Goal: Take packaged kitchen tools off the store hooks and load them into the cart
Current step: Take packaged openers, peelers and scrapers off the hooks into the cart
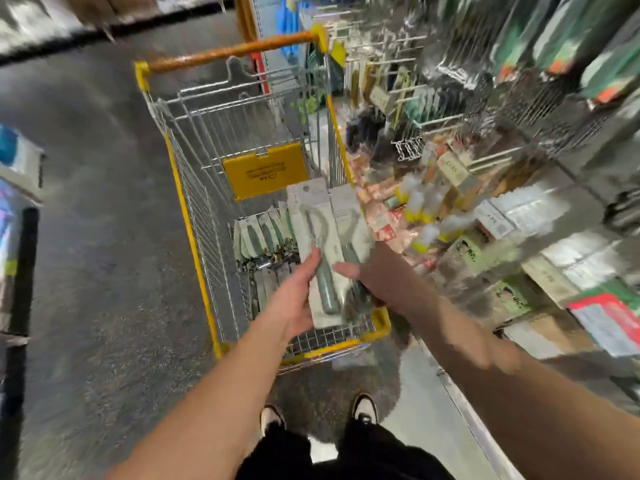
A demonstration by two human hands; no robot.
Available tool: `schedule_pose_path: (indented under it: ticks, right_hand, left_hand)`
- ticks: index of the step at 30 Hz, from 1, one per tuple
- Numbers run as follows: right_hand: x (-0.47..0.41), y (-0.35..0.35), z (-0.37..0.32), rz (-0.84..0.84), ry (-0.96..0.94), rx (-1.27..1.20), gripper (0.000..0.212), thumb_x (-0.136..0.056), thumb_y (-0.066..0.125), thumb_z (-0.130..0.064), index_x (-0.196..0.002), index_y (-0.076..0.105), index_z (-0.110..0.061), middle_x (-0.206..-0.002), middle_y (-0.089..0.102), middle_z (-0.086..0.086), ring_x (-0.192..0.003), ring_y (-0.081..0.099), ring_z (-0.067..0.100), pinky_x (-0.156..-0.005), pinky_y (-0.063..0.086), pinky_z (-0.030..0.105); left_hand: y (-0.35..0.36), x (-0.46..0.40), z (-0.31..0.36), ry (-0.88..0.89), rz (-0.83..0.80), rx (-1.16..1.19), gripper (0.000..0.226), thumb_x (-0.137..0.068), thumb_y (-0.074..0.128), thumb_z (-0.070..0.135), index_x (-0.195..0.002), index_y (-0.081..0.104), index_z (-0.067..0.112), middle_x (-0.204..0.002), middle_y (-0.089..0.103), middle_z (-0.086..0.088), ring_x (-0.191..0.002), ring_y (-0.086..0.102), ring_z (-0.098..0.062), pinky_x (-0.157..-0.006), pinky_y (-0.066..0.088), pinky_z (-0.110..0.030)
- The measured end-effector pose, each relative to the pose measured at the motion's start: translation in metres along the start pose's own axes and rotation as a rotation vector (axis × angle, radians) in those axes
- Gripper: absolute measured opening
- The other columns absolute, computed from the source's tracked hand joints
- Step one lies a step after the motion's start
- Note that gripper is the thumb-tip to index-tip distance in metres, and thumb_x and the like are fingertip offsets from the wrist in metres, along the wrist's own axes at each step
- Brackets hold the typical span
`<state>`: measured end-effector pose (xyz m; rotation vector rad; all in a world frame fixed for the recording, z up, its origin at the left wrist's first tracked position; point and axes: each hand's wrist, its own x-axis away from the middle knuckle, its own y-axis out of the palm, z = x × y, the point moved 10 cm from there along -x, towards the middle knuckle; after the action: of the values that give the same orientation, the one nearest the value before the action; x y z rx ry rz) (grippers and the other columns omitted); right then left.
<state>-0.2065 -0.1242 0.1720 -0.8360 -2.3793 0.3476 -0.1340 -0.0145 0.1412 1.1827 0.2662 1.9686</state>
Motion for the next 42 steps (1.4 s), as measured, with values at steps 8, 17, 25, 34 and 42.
schedule_pose_path:
  ticks: [8, 17, 25, 34, 42]
  right_hand:
    - [0.113, -0.032, -0.003, 0.173, -0.114, -0.140, 0.037, -0.080, 0.084, -0.033, -0.109, 0.062, -0.025, -0.095, 0.074, -0.018, -0.080, 0.069, -0.006, -0.070, 0.052, 0.013]
    - [0.233, -0.007, -0.007, 0.321, -0.151, -0.125, 0.045, -0.081, 0.082, -0.032, -0.121, 0.066, -0.019, -0.098, 0.074, -0.015, -0.087, 0.069, -0.004, -0.075, 0.053, 0.019]
    - [0.371, -0.057, 0.024, 0.605, -0.072, -0.150, 0.084, -0.084, 0.075, -0.047, -0.150, 0.029, -0.023, -0.125, 0.056, -0.009, -0.104, 0.060, 0.012, -0.068, 0.043, 0.018]
    - [0.534, -0.136, 0.068, 0.889, -0.066, -0.047, 0.072, -0.091, 0.064, -0.049, -0.151, 0.031, -0.027, -0.152, 0.034, -0.004, -0.137, 0.038, 0.010, -0.100, 0.029, 0.021]
    - [0.670, -0.204, 0.156, 0.961, 0.059, -0.008, 0.060, -0.081, 0.074, -0.053, -0.128, 0.047, -0.028, -0.131, 0.046, -0.008, -0.104, 0.054, 0.010, -0.086, 0.039, 0.022]
  left_hand:
    - [0.059, 0.080, -0.019, 0.118, -0.208, -0.151, 0.026, -0.077, 0.064, 0.021, -0.097, 0.074, 0.007, -0.097, 0.075, -0.017, -0.084, 0.073, -0.030, -0.089, 0.055, -0.049]
    - [0.043, 0.171, -0.057, 0.145, -0.243, -0.246, 0.040, -0.086, 0.067, 0.017, -0.124, 0.065, 0.004, -0.106, 0.073, -0.018, -0.089, 0.072, -0.031, -0.083, 0.060, -0.048]
    - [0.115, 0.230, -0.121, 0.080, -0.435, -0.401, 0.041, -0.093, 0.063, 0.020, -0.132, 0.059, 0.004, -0.114, 0.072, -0.020, -0.099, 0.072, -0.035, -0.082, 0.061, -0.048]
    - [0.250, 0.299, -0.231, -0.009, -0.739, -0.500, 0.053, -0.089, 0.069, 0.029, -0.137, 0.058, 0.010, -0.132, 0.064, -0.021, -0.123, 0.061, -0.037, -0.103, 0.049, -0.054]
    - [0.358, 0.383, -0.368, -0.108, -0.797, -0.565, 0.063, -0.077, 0.074, 0.033, -0.133, 0.060, 0.005, -0.118, 0.069, -0.023, -0.091, 0.073, -0.034, -0.068, 0.060, -0.041]
